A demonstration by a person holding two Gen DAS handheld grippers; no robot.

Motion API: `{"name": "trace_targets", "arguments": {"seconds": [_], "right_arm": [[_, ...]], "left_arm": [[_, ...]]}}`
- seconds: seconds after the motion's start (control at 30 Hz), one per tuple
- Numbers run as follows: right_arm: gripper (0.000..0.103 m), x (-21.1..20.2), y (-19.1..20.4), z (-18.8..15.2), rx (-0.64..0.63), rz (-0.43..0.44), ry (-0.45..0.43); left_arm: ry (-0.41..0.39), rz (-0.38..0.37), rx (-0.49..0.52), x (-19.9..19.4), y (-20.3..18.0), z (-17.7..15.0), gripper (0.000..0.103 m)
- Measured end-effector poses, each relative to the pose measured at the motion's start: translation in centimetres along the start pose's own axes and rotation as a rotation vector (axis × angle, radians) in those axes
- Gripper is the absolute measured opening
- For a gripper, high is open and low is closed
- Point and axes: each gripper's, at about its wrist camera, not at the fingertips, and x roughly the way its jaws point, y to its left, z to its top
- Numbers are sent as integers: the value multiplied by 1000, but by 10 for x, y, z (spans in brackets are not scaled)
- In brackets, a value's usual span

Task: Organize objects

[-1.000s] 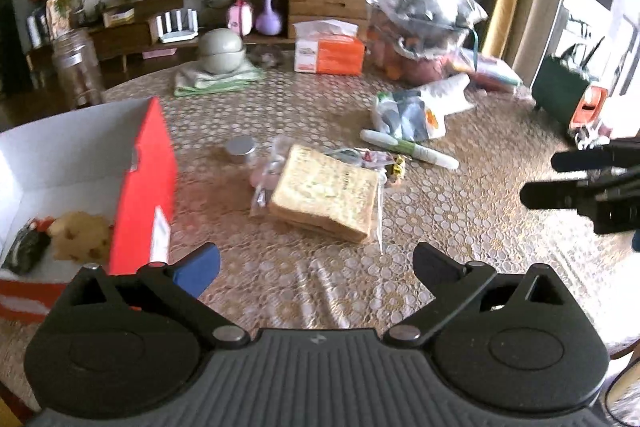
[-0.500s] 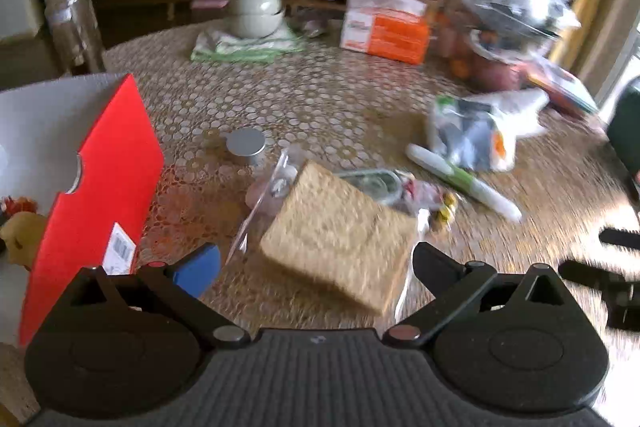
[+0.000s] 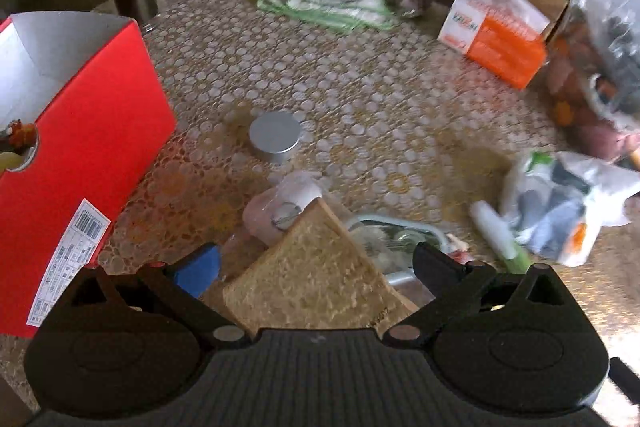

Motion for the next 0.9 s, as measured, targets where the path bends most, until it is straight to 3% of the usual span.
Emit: {"name": "trace_targets", "arguments": {"seconds": [0.1, 0.3, 0.53, 0.6, 0.8, 0.9], "right_arm": [[77, 9, -1, 5, -14, -8, 7], [77, 32, 0, 14, -46, -31, 26], [77, 51, 9, 19, -99, -34, 47], [76, 55, 13, 20, -118, -31, 51], [75, 69, 20, 29, -146, -41, 53], [74, 76, 22, 32, -144, -50, 57]], "left_arm": [[-5, 35, 58, 5, -2, -8, 103], [-22, 17, 270, 2, 5, -25, 103], [-14, -75, 517, -10, 26, -50, 103], [-13, -102, 494, -17, 36, -50, 103], [60, -151, 226, -23, 64, -48, 103], [75, -118, 183, -14, 68, -52, 103]]}}
